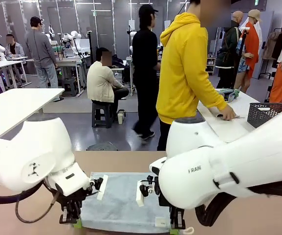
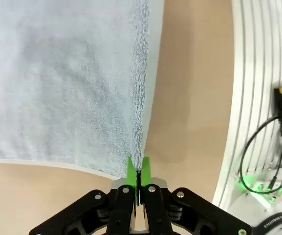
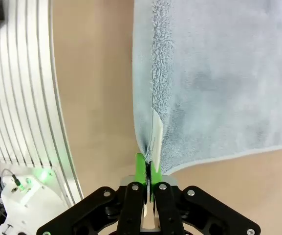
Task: Fold the towels and place them in the basket.
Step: When a person lays out a Towel with hook on the table, fold it in half twice.
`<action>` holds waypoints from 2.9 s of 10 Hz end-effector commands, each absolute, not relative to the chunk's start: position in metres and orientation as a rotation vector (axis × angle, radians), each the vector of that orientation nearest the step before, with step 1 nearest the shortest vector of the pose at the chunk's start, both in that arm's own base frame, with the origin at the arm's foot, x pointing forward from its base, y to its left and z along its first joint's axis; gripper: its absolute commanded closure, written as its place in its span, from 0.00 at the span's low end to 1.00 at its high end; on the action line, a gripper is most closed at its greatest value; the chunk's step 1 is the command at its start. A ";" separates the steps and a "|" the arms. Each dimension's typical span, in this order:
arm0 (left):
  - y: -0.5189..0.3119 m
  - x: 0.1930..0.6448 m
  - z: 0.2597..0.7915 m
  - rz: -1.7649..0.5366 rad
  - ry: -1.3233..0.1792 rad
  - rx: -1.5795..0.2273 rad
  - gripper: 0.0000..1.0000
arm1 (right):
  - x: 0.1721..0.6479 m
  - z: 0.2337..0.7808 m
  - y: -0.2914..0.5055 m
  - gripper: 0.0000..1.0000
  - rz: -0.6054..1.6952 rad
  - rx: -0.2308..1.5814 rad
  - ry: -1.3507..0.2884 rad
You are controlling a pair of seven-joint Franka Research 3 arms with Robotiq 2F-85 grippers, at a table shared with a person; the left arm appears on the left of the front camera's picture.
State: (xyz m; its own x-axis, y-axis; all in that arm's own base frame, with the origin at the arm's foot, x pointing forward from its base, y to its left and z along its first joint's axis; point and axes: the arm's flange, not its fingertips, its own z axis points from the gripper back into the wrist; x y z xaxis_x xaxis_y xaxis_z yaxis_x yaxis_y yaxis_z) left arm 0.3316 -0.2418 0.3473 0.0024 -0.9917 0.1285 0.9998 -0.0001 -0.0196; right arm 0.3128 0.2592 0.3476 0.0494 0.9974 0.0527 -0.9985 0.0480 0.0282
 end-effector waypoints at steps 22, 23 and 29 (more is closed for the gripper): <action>-0.257 0.544 0.351 -1.399 0.026 0.004 1.00 | 0.524 0.333 0.272 1.00 1.414 0.049 -0.014; -0.257 0.544 0.348 -1.398 0.019 -0.002 1.00 | 0.523 0.331 0.274 1.00 1.411 0.044 -0.013; -0.257 0.547 0.336 -1.368 -0.039 -0.006 1.00 | 0.522 0.332 0.271 1.00 1.356 -0.025 -0.043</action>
